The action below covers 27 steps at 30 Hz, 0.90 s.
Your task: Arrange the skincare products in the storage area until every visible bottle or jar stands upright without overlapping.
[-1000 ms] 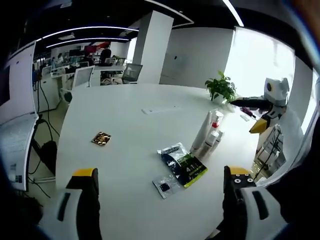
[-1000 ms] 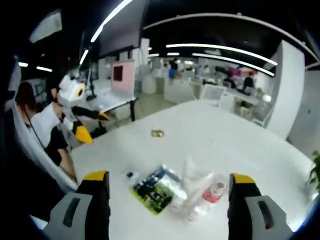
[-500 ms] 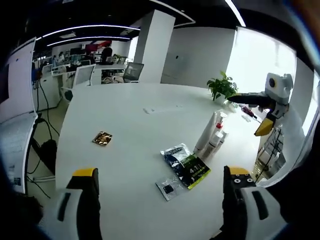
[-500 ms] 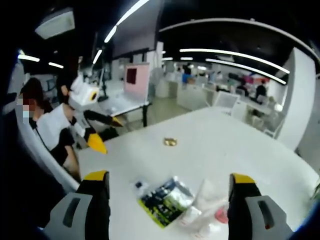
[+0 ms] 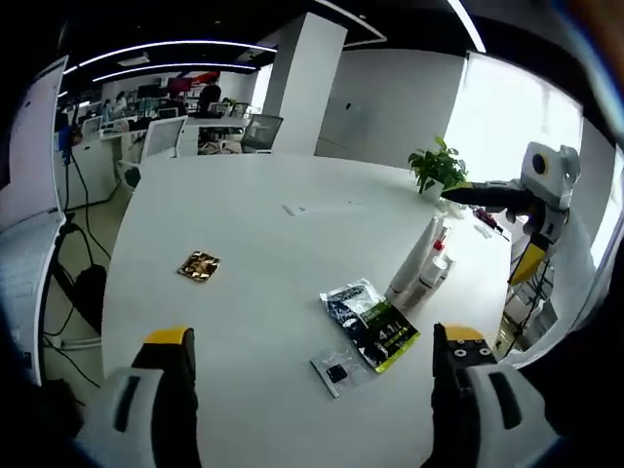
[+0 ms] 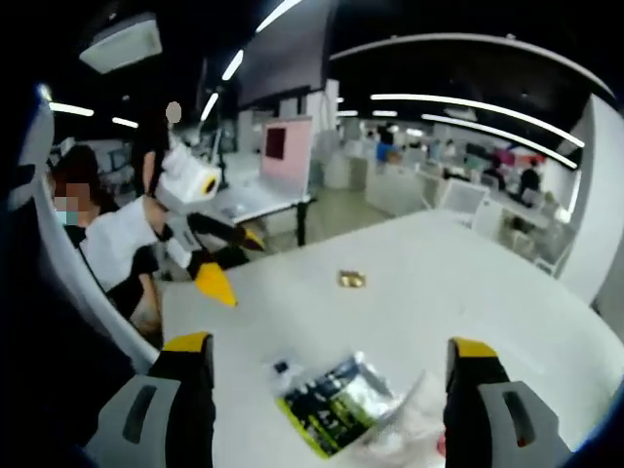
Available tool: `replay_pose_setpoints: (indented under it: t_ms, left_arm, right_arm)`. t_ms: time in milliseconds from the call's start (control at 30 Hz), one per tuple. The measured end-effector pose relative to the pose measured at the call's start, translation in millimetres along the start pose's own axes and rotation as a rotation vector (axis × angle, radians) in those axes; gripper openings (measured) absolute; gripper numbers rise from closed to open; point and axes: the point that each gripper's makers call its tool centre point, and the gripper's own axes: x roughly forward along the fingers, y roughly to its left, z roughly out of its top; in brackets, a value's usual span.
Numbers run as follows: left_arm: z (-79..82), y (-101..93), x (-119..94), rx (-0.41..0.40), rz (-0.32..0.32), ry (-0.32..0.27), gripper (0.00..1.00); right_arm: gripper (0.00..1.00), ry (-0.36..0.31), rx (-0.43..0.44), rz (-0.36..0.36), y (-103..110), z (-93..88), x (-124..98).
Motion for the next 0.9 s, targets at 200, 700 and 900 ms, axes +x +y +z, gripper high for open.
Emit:
replay_pose_setpoints:
  t_ms: [200,700,900]
  left_arm:
    - [1.5,9.5,10,-0.015,-0.002,0.009,0.95]
    - [-4.4,33.3,41,-0.002,-0.009,0.053,0.87]
    - [-2.5,35.2,51,0.017,-0.006,0.052,0.82]
  right_arm:
    - [1.0,0.009,-0.006,0.047,5,-2.3,16]
    - [1.0,0.023,0.022,0.126,15,-10.1,44]
    - [1.0,0.028,0.037,0.13,17,-14.8,49]
